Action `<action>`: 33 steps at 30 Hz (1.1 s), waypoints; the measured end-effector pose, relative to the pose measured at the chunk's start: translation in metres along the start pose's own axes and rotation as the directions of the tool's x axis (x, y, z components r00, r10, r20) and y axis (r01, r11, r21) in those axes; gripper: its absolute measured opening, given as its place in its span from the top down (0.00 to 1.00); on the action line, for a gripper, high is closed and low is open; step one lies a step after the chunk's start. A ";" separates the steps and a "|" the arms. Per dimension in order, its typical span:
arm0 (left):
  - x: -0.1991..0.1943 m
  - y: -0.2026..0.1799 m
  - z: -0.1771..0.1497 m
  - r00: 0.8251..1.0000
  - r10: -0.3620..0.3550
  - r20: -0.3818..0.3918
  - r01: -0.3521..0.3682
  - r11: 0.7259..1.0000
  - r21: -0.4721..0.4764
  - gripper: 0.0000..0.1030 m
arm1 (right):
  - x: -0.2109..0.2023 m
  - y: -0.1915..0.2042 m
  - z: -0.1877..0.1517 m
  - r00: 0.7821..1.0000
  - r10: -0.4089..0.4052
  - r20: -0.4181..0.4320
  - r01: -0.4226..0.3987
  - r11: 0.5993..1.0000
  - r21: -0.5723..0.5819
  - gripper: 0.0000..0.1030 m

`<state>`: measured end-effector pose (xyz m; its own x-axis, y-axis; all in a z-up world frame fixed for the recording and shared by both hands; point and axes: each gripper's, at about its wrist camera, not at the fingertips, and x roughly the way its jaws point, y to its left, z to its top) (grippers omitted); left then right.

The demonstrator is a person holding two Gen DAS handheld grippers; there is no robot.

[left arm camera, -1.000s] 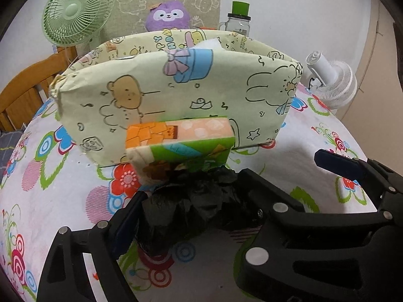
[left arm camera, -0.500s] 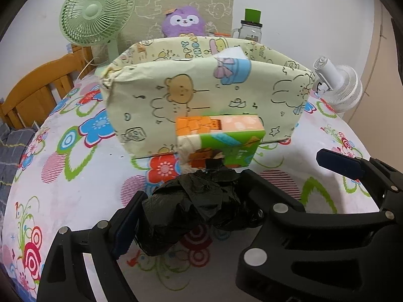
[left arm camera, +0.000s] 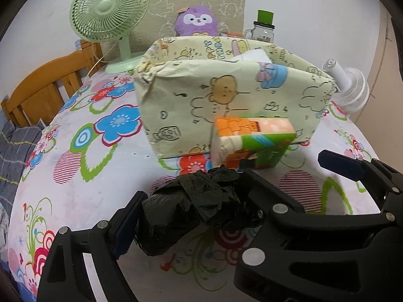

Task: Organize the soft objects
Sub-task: 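Lift the black item with the left tool while the right tool grasps and lifts the orange-green tissue pack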

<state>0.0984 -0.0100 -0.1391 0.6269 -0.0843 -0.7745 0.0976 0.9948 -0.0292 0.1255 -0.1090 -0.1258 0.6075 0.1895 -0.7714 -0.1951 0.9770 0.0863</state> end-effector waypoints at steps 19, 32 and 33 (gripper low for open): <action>0.010 0.018 0.006 1.000 0.000 -0.027 0.000 1.000 0.004 0.11 | 0.024 0.015 0.009 1.000 -0.015 -0.012 0.015 0.999 0.037 0.06; 0.015 0.020 0.008 0.999 -0.014 -0.034 0.014 1.000 -0.004 0.11 | 0.031 0.017 0.014 0.999 -0.035 -0.005 0.035 0.997 0.073 0.15; 0.016 0.020 0.008 0.999 -0.016 -0.035 0.016 1.000 -0.007 0.11 | 0.031 0.017 0.015 0.999 -0.035 -0.004 0.035 0.997 0.075 0.15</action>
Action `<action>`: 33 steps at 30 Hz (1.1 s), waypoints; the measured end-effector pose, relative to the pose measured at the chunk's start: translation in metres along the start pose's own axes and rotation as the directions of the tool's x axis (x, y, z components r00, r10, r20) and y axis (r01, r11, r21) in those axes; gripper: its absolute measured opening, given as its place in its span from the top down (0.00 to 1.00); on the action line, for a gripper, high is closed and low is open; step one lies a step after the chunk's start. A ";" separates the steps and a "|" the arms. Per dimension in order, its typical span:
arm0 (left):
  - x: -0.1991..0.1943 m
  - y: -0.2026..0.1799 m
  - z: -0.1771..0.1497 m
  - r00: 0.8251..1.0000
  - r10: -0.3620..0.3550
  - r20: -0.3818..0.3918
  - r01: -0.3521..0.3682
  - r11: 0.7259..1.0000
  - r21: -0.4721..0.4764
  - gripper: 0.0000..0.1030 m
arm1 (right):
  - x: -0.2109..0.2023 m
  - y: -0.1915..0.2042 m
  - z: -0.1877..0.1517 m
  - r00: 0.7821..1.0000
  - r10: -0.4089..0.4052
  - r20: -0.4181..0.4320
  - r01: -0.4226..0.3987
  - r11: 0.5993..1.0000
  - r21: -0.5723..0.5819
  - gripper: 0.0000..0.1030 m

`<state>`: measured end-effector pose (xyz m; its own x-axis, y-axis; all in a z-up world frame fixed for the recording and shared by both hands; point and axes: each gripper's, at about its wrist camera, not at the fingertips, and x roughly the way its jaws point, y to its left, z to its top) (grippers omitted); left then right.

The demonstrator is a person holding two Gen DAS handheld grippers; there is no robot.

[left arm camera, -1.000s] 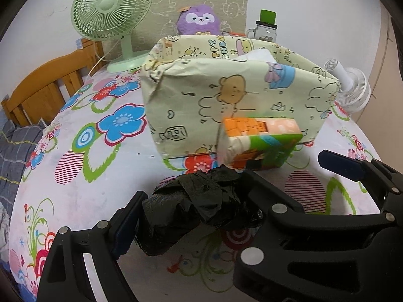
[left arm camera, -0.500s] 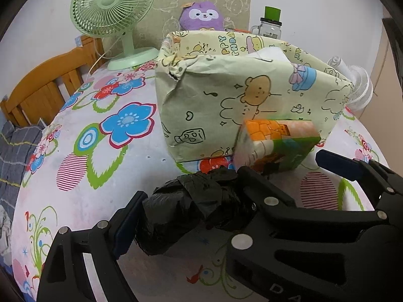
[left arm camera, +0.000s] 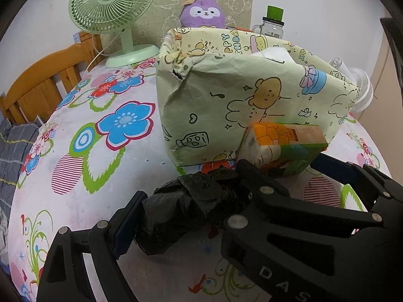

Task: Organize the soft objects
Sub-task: 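Lift the black item with the left tool while the right tool grasps and lifts the orange-green tissue pack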

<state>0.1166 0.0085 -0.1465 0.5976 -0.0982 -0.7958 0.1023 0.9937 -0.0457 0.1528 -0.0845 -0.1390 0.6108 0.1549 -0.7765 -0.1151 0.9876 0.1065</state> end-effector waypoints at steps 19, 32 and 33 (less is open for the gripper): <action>-0.002 0.012 0.004 0.999 0.050 0.005 -0.050 0.998 -0.027 0.11 | 0.001 0.006 0.003 1.000 -0.008 0.012 0.008 1.000 -0.003 0.25; -0.001 0.006 0.004 0.999 0.042 0.008 -0.042 0.999 -0.020 0.11 | -0.002 0.001 0.001 1.000 -0.016 0.020 0.016 1.000 0.006 0.27; -0.002 0.005 0.003 0.999 0.041 0.010 -0.041 0.999 -0.018 0.11 | -0.003 0.000 0.000 1.000 -0.018 0.021 0.018 1.000 0.008 0.27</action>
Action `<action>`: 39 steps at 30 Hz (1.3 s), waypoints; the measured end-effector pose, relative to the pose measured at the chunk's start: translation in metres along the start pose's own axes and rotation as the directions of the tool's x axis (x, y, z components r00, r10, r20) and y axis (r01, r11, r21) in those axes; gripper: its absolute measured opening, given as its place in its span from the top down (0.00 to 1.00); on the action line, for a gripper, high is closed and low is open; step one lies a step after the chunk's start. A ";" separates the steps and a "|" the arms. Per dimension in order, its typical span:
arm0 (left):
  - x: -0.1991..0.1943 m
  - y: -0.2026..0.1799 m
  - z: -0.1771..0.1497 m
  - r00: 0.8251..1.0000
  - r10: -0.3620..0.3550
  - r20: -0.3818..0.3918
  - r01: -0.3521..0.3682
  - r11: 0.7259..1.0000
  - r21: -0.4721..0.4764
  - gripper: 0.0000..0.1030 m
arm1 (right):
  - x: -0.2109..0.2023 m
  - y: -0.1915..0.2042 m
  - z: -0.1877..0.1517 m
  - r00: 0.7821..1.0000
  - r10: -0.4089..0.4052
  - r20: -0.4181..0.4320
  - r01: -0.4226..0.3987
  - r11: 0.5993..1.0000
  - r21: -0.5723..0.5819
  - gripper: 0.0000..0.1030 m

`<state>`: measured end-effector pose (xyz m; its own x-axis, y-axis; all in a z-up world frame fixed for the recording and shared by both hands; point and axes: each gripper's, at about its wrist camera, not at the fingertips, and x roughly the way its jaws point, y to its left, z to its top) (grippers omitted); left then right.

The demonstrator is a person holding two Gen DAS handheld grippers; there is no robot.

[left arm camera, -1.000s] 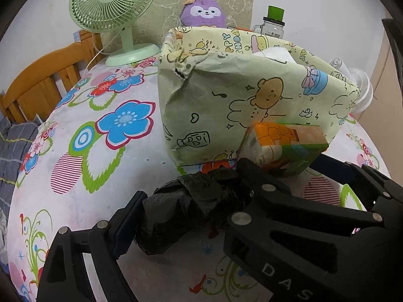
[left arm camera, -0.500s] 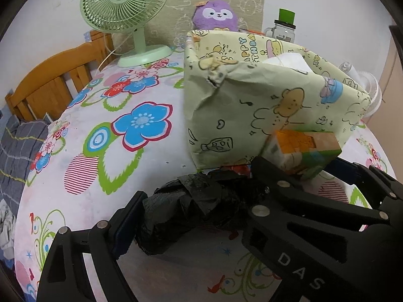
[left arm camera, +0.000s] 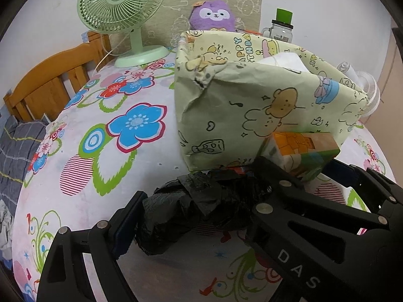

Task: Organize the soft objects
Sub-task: 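Lift the black item with the left tool while the right tool grasps and lifts the orange-green tissue pack, then carry the black item and tissue pack over the basket with both tools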

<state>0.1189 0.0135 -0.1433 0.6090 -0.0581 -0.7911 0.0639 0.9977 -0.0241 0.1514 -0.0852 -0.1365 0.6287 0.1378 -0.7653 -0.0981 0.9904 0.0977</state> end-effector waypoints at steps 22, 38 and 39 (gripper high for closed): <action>-0.037 -0.028 -0.009 0.997 -0.031 0.067 0.029 0.999 0.023 0.11 | -0.052 -0.024 -0.012 0.997 -0.021 0.075 0.018 0.999 0.043 0.27; -0.081 -0.050 -0.008 0.988 -0.043 0.149 0.038 0.999 0.035 0.11 | -0.108 -0.037 -0.014 0.985 -0.035 0.171 0.026 0.998 0.052 0.27; -0.085 -0.051 -0.007 0.987 -0.044 0.155 0.039 0.999 0.036 0.11 | -0.112 -0.037 -0.013 0.983 -0.036 0.178 0.027 0.998 0.052 0.27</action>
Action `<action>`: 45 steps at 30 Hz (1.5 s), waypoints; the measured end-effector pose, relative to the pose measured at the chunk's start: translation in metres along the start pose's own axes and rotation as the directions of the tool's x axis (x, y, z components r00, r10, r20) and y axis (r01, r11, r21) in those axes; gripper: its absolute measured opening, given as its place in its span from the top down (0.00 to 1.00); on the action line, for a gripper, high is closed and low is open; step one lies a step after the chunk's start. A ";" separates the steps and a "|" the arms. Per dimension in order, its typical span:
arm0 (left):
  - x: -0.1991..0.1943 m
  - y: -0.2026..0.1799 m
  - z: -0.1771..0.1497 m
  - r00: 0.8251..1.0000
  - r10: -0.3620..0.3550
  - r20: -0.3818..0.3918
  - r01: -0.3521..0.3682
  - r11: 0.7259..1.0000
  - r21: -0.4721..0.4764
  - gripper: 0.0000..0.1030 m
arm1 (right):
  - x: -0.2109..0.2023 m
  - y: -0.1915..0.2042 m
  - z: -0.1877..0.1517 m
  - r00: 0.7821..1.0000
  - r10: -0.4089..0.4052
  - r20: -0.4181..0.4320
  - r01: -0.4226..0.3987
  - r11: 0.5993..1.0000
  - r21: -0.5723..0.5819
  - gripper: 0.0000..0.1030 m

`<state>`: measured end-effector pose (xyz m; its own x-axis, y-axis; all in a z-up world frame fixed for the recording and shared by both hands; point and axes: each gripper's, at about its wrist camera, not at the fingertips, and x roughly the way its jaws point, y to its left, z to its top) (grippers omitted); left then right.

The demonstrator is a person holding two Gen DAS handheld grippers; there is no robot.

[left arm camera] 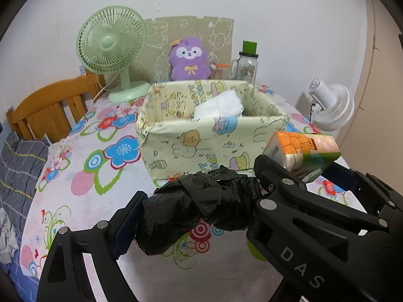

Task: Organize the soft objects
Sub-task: 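Carry the black item and tissue pack over the basket with both tools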

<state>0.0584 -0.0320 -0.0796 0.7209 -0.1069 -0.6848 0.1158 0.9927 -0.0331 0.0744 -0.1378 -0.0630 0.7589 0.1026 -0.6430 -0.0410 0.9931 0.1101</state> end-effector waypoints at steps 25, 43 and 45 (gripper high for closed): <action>-0.047 -0.009 0.043 0.995 0.013 0.096 -0.016 0.999 0.027 0.11 | -0.050 0.007 0.044 0.996 0.016 0.090 -0.012 0.999 -0.034 0.27; -0.030 -0.003 0.079 0.993 0.023 0.115 -0.026 0.999 0.027 0.11 | -0.031 0.011 0.080 0.994 0.028 0.104 -0.023 0.999 -0.045 0.27; -0.026 -0.002 0.082 0.993 0.023 0.115 -0.026 0.999 0.025 0.11 | -0.026 0.011 0.085 0.994 0.029 0.102 -0.024 0.999 -0.047 0.27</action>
<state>0.0958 -0.0356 -0.0017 0.7972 -0.0894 -0.5970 0.1141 0.9935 0.0035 0.1093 -0.1339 0.0194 0.8197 0.1246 -0.5590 -0.0896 0.9919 0.0897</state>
